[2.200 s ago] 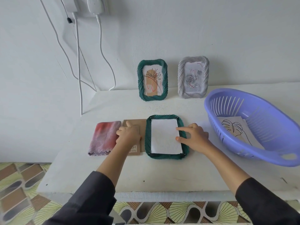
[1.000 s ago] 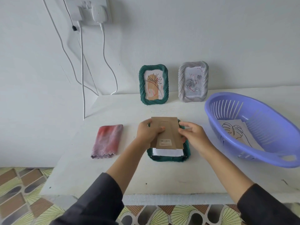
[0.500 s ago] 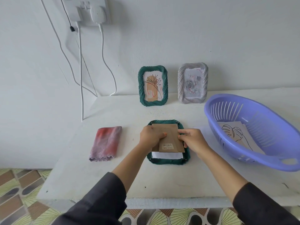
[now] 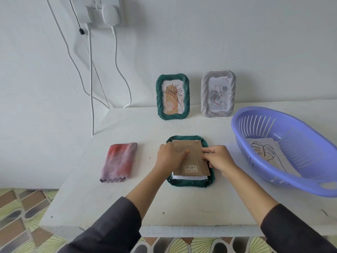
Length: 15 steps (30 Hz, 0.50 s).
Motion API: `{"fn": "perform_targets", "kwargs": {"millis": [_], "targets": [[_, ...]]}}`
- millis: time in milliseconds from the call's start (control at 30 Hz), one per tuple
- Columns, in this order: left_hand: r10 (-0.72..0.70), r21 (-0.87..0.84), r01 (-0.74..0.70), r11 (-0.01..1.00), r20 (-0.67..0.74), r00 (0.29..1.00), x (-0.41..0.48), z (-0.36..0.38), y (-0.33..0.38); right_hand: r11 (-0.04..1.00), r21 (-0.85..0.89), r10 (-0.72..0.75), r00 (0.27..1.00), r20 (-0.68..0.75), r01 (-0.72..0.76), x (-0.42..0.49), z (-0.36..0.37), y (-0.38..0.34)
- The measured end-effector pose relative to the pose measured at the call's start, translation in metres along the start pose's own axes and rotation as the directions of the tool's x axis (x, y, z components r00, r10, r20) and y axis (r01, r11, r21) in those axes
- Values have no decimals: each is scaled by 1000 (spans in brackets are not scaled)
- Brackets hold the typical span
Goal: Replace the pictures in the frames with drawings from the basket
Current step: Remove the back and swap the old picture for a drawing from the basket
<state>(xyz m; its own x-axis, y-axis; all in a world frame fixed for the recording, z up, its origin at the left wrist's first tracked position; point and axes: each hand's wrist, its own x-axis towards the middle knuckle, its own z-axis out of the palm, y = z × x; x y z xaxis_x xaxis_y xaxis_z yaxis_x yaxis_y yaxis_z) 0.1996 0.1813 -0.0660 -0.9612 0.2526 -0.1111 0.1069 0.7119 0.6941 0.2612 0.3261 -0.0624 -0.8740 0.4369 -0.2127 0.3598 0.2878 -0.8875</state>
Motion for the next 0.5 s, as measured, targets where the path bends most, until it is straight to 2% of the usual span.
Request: {"fn": "perform_targets", "kwargs": {"millis": [100, 300, 500], "targets": [[-30, 35, 31, 999, -20, 999, 3, -3, -5, 999, -29, 15, 1000, -11, -15, 1, 1, 0], [-33, 69, 30, 997, 46, 998, 6, -4, -14, 998, -60, 31, 999, -17, -32, 3, 2, 1], [-17, 70, 14, 997, 37, 999, 9, -2, -17, 980, -199, 7, 1000, 4, -6, 3, 2, -3]]}}
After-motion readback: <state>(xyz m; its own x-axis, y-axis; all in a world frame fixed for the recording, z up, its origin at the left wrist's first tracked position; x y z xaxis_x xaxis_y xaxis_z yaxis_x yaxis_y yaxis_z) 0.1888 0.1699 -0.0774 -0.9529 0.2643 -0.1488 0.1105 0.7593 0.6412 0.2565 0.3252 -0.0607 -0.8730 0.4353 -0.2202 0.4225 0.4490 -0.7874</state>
